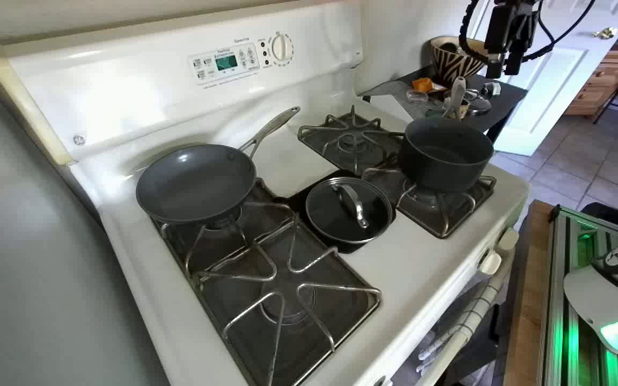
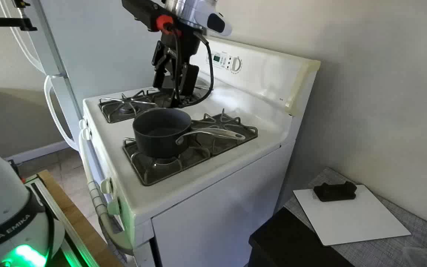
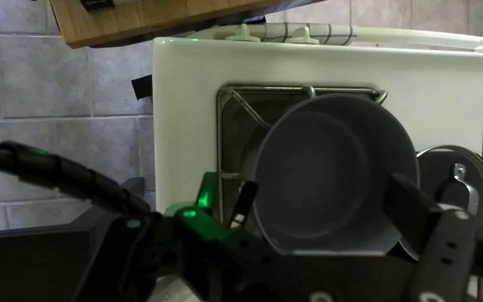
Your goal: Put the lid on the pot
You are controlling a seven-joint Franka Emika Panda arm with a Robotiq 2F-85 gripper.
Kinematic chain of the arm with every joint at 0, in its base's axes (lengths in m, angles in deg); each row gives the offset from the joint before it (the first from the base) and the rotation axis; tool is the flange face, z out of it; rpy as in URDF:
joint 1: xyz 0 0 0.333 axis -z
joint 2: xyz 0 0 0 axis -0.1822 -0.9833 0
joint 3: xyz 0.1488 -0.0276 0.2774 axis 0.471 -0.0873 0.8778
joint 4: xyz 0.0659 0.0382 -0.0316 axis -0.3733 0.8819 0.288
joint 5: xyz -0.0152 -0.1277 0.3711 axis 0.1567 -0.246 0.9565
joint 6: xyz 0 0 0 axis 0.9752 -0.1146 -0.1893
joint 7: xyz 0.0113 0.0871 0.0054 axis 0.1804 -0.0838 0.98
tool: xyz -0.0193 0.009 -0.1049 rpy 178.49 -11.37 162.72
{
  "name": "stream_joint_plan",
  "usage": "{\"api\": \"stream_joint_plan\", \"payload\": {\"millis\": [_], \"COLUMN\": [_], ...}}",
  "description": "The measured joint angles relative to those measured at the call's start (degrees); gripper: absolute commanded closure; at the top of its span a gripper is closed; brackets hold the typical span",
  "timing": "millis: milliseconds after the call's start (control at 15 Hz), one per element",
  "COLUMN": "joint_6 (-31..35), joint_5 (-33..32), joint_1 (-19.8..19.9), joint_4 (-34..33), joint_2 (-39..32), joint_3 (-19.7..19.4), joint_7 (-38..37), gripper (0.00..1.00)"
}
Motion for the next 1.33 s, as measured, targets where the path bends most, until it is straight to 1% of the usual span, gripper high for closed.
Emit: {"api": "stream_joint_plan", "payload": {"millis": [600,733,867,1067,1333], "joint_6": [0.19,1.87,4.42,9.25,15.15], "joint_5": [0.08,1.78,4.86,9.73,13.61], "joint_1": [0.0,-0.38,-1.35,-3.5,-6.65], "joint_4": [0.15,0.84,1.43,2.19,2.46], "joint_2": [0.09,0.5,0.97,1.23,-0.05], "joint_3": [0.48,1.83,3.79,6.79,10.75], "joint_7": [0.75,0.96,0.93,0.75,-0.09], "gripper": [0.0,0.0,0.0,0.0,0.0]}}
